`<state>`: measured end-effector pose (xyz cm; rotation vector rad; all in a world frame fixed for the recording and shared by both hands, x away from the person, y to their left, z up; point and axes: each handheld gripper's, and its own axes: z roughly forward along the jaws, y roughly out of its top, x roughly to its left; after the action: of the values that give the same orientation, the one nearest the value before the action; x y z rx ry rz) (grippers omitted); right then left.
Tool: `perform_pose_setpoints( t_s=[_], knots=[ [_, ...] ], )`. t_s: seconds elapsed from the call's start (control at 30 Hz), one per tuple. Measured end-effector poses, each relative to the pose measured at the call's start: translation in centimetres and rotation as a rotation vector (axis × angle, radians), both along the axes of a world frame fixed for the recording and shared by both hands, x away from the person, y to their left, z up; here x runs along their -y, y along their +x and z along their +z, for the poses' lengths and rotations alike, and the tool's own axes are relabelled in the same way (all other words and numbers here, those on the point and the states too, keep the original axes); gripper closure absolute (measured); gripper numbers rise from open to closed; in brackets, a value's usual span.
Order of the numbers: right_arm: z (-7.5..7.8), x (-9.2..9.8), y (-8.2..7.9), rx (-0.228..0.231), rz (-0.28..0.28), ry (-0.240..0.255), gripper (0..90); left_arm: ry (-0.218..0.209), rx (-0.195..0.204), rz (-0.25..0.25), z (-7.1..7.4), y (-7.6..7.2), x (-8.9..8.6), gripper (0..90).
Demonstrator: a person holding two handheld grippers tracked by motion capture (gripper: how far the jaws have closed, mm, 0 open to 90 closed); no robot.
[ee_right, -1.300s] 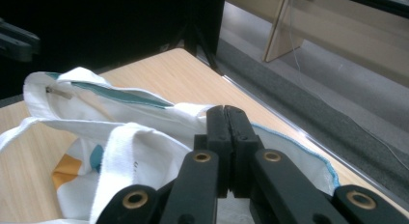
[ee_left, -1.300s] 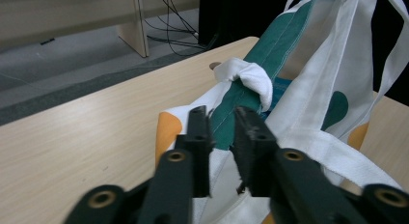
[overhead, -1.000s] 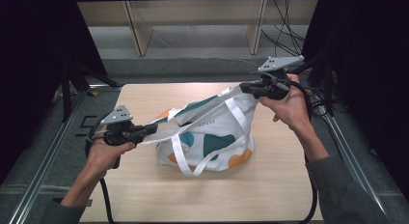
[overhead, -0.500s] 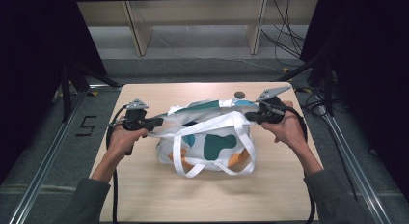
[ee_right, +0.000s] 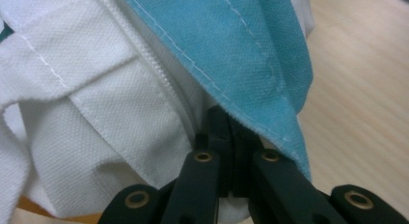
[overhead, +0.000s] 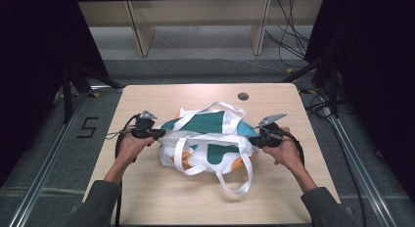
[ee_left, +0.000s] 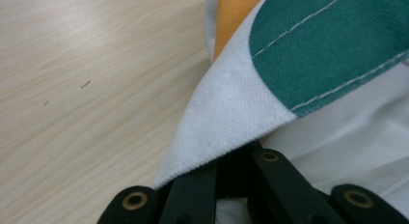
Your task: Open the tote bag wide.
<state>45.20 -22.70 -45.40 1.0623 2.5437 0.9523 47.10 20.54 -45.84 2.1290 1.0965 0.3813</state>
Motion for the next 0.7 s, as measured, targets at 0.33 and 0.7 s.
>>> perform_pose_setpoints(
  t_s=[0.33,0.7],
  knots=[
    [7.3,-3.6,-0.3,0.166,0.121,0.096,90.0,-0.071,0.087,-0.152,5.1,-2.1,5.3,89.5],
    [5.0,-8.0,2.2,0.057,0.210,-0.050,90.0,-0.034,0.047,-0.119,5.3,4.1,10.1,89.5]
  ],
)
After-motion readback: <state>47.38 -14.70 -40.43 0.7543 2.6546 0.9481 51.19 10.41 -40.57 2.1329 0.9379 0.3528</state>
